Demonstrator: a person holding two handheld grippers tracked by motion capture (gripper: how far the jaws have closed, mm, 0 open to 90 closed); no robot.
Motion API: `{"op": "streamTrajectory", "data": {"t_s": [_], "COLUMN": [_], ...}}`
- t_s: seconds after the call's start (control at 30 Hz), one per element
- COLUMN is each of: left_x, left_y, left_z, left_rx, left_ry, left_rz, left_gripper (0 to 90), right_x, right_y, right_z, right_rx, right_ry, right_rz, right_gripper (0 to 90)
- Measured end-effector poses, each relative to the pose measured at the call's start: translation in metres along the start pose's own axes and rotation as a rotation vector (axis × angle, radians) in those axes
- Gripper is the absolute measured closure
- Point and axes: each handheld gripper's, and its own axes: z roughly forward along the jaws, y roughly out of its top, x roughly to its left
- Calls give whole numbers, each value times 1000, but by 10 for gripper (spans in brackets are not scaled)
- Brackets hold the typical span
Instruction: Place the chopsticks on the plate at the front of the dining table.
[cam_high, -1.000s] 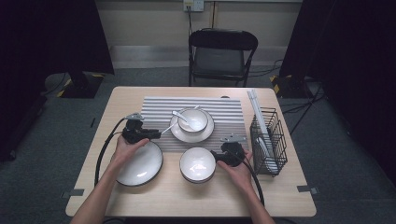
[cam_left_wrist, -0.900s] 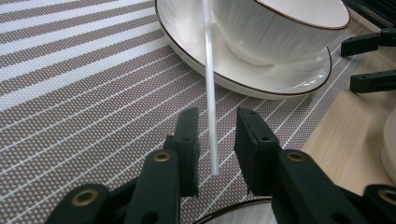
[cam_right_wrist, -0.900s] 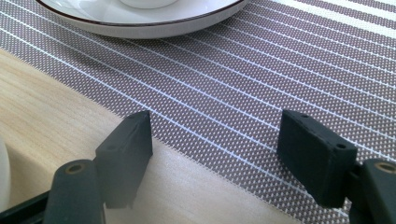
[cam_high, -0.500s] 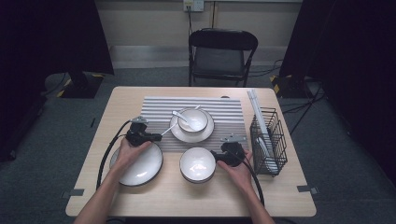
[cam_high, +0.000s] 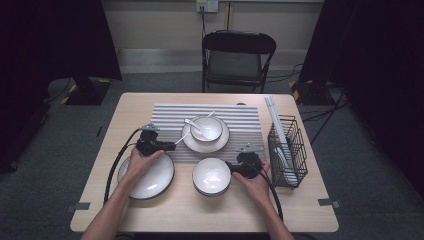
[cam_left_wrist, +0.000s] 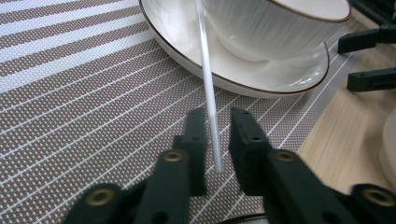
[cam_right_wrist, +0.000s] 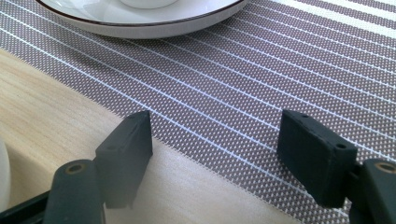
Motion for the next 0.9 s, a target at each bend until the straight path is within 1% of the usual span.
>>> {"op": "streamTrajectory", "data": {"t_s": [0.07,0.1,0.17,0.2,0.27,0.33,0.37,0.47,0.5,0.57,0.6,0.63,0.7,0.73,0.77,0.83,0.87,0.9], "left_x": [0,0,-2,-2,-2,-3,-3,-4,-5,-7,-7,-9,-10,-11,-14,-16,-17,-17], "left_y": [0,0,0,0,0,0,0,0,0,-1,-1,0,1,1,1,2,2,2], "left_z": [-2,-2,-7,-8,-11,-13,-16,-20,-22,-26,-26,-30,-33,-35,-39,-41,-43,-43], "left_rx": [1,-8,-13,-18,-22,-25,-31,-42,-42,-41,-41,-54,-56,-59,-61,-59,-62,-62], "left_ry": [3,-7,-26,-29,-23,-22,-10,1,2,17,17,21,29,18,19,19,3,3], "left_rz": [8,2,23,23,26,27,31,26,27,33,33,32,35,37,39,44,40,40], "left_gripper": [728,685,668,648,613,601,552,535,508,483,482,474,461,458,451,448,447,447], "right_x": [0,0,0,0,0,0,0,0,0,0,0,0,0,0,0,1,1,1], "right_y": [0,0,0,0,0,0,0,0,0,0,0,0,0,0,0,0,1,1], "right_z": [0,0,0,0,0,0,0,0,0,0,0,0,0,0,0,0,1,1], "right_rx": [0,0,0,0,0,0,0,0,0,0,0,0,0,0,1,1,1,1], "right_ry": [0,0,0,0,0,-1,0,-1,-1,-2,-2,-3,-5,-6,-6,-7,-14,-14], "right_rz": [0,0,0,0,0,0,0,-1,-1,-3,-3,-3,-2,-3,-2,-2,1,1], "right_gripper": [260,260,260,260,260,260,260,260,260,260,260,259,259,259,259,258,251,251]}}
